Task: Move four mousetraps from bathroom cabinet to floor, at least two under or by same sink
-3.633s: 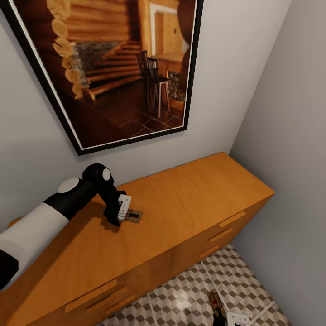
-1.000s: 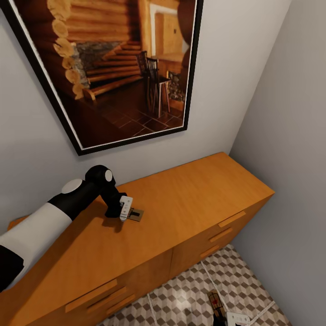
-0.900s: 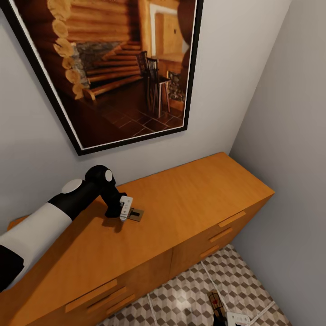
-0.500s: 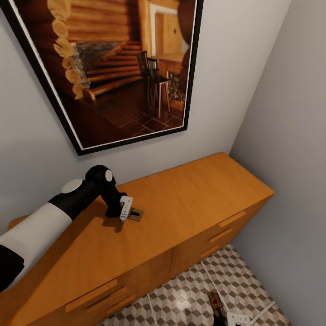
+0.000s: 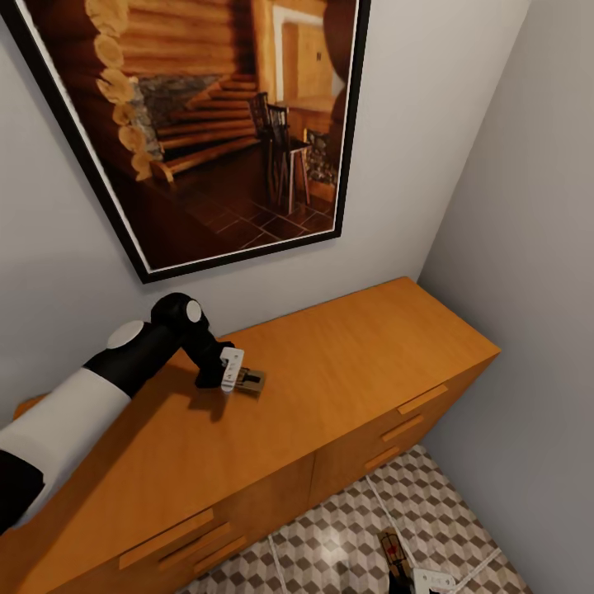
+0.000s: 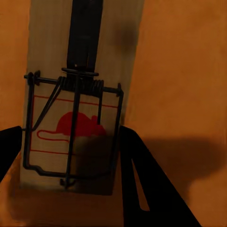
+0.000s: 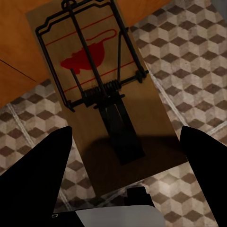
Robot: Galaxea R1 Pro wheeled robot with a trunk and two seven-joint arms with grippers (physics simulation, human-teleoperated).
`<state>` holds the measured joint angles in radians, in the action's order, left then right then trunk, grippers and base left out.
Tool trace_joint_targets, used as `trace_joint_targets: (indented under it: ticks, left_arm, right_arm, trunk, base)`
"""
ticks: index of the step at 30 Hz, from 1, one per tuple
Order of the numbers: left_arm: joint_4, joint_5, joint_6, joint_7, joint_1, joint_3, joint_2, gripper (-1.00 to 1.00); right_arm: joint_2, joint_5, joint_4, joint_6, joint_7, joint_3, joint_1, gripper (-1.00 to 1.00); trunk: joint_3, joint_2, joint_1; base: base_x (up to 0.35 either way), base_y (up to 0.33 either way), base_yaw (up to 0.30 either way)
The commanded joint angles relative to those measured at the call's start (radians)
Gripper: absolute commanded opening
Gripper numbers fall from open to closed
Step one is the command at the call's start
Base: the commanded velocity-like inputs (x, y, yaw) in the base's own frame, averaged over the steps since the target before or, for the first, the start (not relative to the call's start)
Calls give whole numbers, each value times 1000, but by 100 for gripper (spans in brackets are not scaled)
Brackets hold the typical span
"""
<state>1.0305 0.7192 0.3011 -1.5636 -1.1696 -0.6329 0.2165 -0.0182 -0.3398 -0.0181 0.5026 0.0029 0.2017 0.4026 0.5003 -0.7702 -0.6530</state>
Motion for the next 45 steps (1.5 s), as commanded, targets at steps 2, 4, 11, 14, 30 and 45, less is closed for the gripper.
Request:
trace_joint_targets:
  ticks: [2,4,11,14,30,45]
  left_arm:
    - [13,3,6,-5,-1,13,0,-100]
    - [24,3,6,-6,-1,21,0,-100]
    - [52,3,6,-7,-1,33,0,-100]
    - [70,3,6,-7,-1,34,1,-100]
    - [76,4,7,-7,-1,32,4,-100]
    - [81,5,9,-7,-1,30,4,-100]
  right_arm:
    - [0,-10,1,4,0,8,1,-100]
    - [0,-10,1,4,0,8,1,-100]
    - [-1,-10,1,3,0,8,1,-100]
    - [-1,-10,1,5,1,8,1,-100]
    - [5,-8,1,17,71,8,1,-100]
    - [4,-8,1,14,71,8,1,-100]
  trunk:
    - [1,-1,0]
    - [1,-1,0]
    - [1,-1,0]
    - [1,-1,0]
    - [1,-1,0]
    - [1,-1,0]
  base:
    - [0,0,0]
    - [0,0,0]
    - [0,0,0]
    - [0,0,0]
    - [0,0,0]
    - [0,-11,0]
